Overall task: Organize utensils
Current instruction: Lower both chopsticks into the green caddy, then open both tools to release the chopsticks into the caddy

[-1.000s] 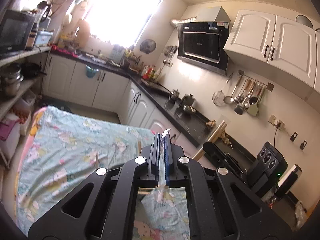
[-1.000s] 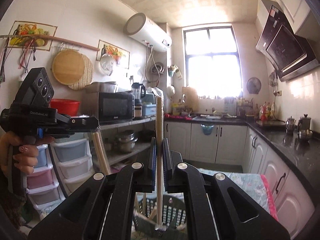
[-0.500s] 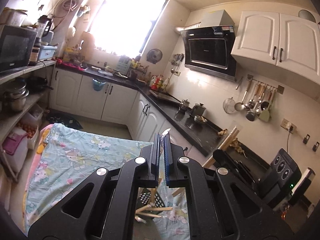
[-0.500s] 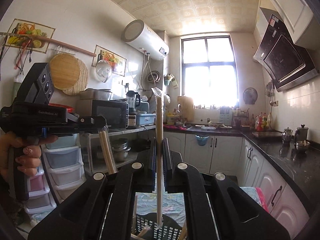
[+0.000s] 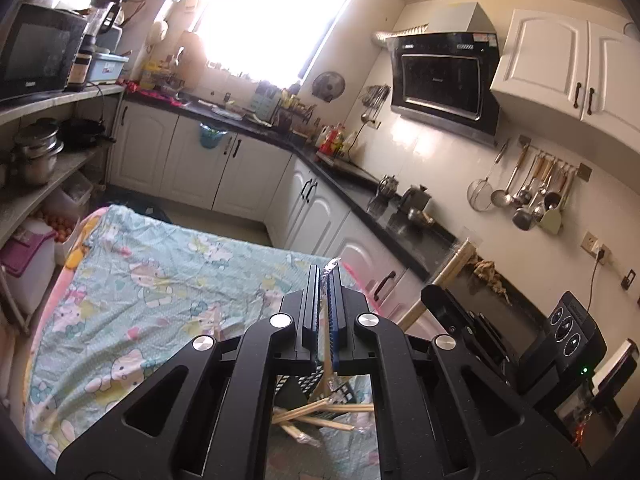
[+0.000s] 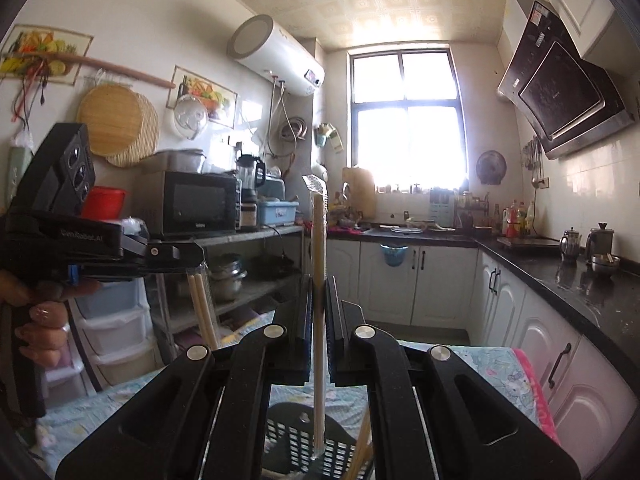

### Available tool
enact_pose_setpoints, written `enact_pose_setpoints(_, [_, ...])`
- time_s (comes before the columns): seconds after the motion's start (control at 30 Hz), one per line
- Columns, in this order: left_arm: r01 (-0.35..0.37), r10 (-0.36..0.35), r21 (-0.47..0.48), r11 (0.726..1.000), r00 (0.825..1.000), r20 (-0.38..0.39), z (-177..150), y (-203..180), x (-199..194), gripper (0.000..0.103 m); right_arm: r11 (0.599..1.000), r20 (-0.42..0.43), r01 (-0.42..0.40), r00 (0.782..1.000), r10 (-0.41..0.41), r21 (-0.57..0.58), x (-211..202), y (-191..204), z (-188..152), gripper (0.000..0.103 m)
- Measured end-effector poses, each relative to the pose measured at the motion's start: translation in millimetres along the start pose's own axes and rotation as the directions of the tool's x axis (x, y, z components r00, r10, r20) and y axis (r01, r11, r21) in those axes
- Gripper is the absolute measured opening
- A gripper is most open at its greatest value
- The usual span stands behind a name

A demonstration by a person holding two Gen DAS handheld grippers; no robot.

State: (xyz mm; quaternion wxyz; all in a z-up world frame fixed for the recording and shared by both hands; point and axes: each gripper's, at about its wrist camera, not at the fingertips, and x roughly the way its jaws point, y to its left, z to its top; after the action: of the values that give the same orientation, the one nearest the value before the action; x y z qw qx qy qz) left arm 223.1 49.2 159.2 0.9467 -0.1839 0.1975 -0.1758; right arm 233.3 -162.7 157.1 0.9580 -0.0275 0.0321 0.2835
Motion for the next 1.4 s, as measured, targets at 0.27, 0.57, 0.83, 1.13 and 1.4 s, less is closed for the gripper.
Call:
enact_pose_setpoints(0.27, [-0.029, 0.03, 0.018, 0.999, 0.998, -0.047, -20, 6, 19, 0.002, 1.0, -0.05, 0.02, 0.999, -0.019, 0.016, 20, 0, -24, 0.006])
enact_pose_setpoints(0.57, [-0.042, 0.044, 0.025, 0.999, 0.995, -0.085, -42, 14, 36, 0.002, 0.999, -0.108, 0.034, 0.994, -0.031, 0.027, 37, -1, -44, 0.006])
enact_pose_setpoints(0.83, [-0.046, 0.049, 0.023, 0.999, 0.992, -0.12, -53, 18, 45, 0.002, 0.998, -0.162, 0.052, 0.986, -0.045, 0.039, 48, -1, -55, 0.01])
enact_pose_setpoints(1.13, [-0.058, 0.061, 0.022, 0.998, 0.99, -0.125, -54, 19, 40, 0.015, 0.996, -0.176, 0.058, 0.983, -0.047, 0.06, 40, -4, -55, 0.037])
enact_pose_setpoints(1.4, [-0.084, 0.087, 0.037, 0.996, 0.993, -0.08, -46, 13, 18, 0.05, 0.996, -0.176, 0.061, 0.983, -0.049, 0.063, 23, -3, -46, 0.051])
